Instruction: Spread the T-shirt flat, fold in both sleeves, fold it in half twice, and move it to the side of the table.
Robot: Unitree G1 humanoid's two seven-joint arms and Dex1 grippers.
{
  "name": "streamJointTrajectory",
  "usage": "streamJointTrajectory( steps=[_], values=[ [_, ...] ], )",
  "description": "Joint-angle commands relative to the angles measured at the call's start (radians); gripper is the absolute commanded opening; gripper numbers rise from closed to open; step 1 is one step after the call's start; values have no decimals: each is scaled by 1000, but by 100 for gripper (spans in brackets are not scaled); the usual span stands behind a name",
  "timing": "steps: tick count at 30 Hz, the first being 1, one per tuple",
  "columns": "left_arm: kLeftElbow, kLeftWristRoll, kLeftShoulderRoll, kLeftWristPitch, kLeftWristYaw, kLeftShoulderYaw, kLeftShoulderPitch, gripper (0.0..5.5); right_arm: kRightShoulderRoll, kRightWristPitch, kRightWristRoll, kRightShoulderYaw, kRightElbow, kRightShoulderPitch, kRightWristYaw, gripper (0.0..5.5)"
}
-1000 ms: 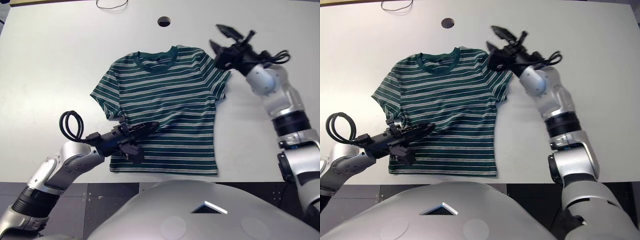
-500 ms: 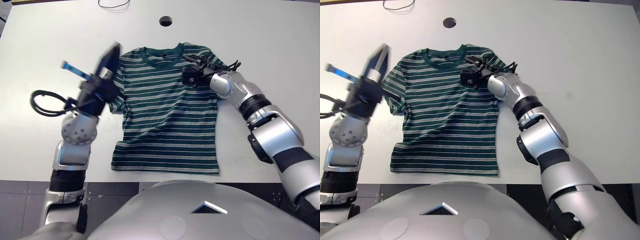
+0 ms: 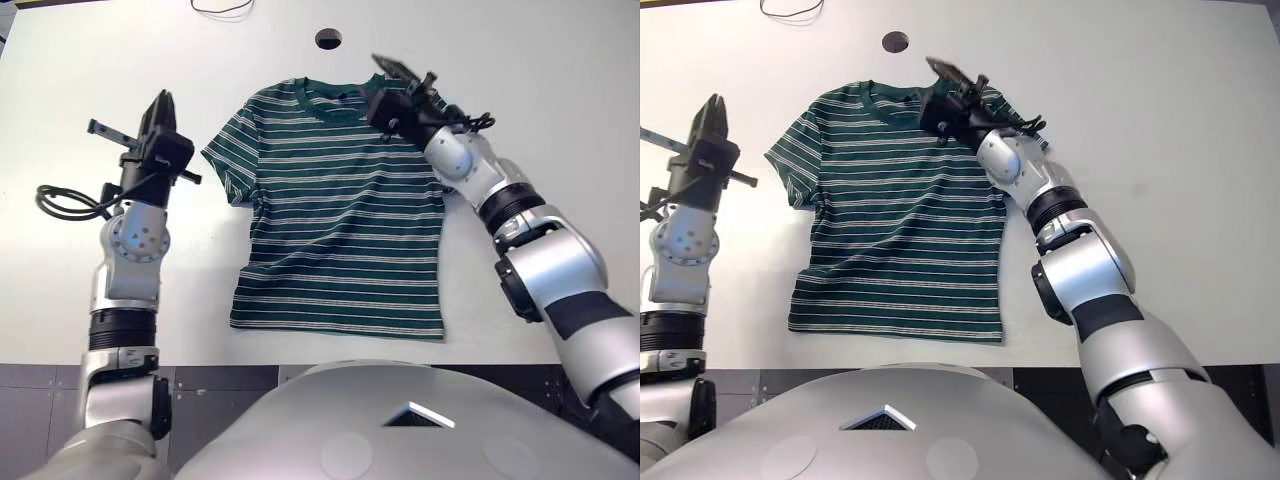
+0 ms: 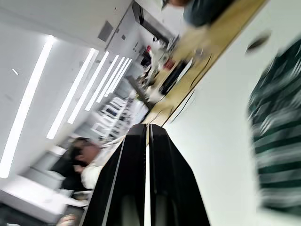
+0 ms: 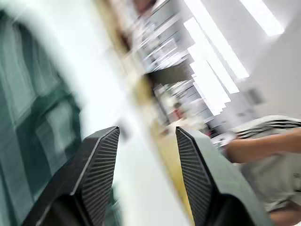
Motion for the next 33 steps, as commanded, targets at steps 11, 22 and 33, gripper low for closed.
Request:
streamJointTrajectory(
  steps=[11,22,33],
  values=[
    [-152,169,267,-86,-118,6,323,142,-241,330,301,-276,-977,497,239,365],
    [190,367,390,-255,-248,-267,-32,318,-220,321,178,-242,-943,490,225,398],
    [541,539,248,-305,-100,-532,-432,415,-211,294,162,-245,-917,500,210,398]
  ],
)
